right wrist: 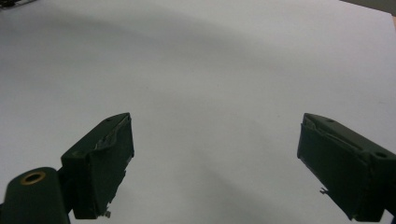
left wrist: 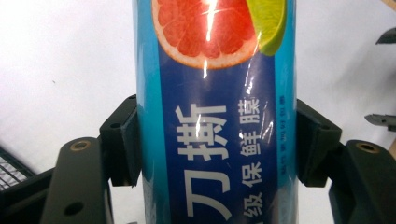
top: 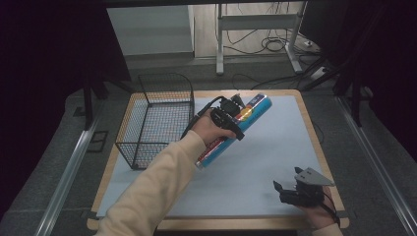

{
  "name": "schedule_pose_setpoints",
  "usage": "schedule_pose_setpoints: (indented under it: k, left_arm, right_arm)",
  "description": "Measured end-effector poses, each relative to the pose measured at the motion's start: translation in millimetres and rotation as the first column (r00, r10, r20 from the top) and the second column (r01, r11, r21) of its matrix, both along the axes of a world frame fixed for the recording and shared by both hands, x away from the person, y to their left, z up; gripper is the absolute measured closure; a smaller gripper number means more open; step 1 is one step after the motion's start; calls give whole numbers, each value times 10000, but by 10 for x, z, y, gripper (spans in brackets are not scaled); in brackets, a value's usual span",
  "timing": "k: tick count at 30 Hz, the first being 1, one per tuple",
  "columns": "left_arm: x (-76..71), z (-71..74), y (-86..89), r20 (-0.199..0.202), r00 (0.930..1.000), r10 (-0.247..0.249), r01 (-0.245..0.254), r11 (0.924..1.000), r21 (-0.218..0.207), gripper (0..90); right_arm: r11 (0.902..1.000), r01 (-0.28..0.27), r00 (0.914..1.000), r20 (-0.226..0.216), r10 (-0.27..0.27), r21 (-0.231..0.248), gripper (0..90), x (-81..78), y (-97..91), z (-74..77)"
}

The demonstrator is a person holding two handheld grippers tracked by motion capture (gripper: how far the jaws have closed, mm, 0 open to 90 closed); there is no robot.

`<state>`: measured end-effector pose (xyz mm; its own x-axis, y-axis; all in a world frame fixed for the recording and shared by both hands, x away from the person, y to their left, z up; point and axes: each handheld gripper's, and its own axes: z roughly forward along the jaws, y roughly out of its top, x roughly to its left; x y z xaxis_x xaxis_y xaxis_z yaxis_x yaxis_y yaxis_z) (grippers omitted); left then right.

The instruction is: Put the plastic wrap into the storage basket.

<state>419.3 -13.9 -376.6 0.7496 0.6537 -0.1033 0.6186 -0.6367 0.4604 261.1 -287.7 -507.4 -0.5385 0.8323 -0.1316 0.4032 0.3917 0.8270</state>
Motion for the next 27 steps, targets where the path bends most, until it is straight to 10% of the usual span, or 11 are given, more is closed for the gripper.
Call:
schedule_pose_setpoints:
  k: [27]
  left_arm:
    - [258,217,87,292,9993,250,-250,9997,-18,318]
  right_arm:
    - [10000,30,10000,-82,-30,-14,110,8,2,-9]
